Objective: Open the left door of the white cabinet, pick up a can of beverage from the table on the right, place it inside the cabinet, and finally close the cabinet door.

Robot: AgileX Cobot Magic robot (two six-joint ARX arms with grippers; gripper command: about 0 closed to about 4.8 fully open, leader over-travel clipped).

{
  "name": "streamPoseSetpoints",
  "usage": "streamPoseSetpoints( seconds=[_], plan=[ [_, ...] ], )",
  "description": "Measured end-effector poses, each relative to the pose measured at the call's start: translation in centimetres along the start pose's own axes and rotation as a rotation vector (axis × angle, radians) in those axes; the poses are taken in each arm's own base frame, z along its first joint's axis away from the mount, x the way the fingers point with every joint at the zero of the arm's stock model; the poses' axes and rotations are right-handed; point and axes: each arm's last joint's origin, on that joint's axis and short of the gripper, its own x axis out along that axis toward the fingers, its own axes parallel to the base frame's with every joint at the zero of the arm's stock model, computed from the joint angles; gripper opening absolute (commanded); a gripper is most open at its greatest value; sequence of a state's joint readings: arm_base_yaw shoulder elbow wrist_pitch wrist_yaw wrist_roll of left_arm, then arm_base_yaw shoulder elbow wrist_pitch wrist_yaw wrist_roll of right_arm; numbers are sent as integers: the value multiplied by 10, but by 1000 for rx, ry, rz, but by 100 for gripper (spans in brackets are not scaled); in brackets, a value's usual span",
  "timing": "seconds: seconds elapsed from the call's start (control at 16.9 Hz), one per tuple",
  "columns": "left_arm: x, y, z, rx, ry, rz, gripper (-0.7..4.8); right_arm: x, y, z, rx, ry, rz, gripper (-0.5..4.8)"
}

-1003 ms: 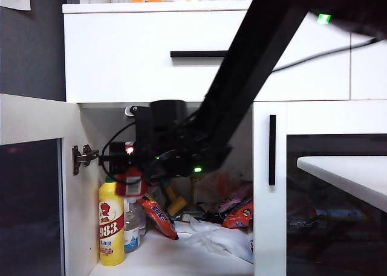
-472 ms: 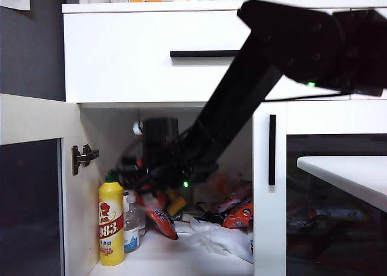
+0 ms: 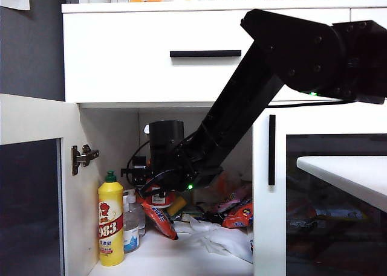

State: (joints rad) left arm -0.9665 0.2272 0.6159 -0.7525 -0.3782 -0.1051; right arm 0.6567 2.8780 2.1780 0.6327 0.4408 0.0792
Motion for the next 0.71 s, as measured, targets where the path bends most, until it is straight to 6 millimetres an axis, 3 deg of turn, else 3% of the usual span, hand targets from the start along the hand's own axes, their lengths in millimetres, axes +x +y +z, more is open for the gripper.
streamPoseSetpoints(
  seconds=[0.71],
  plan=[
    [0,0,0,-1,0,0,479,1,-2,0,-3,4,13,126]
  ],
)
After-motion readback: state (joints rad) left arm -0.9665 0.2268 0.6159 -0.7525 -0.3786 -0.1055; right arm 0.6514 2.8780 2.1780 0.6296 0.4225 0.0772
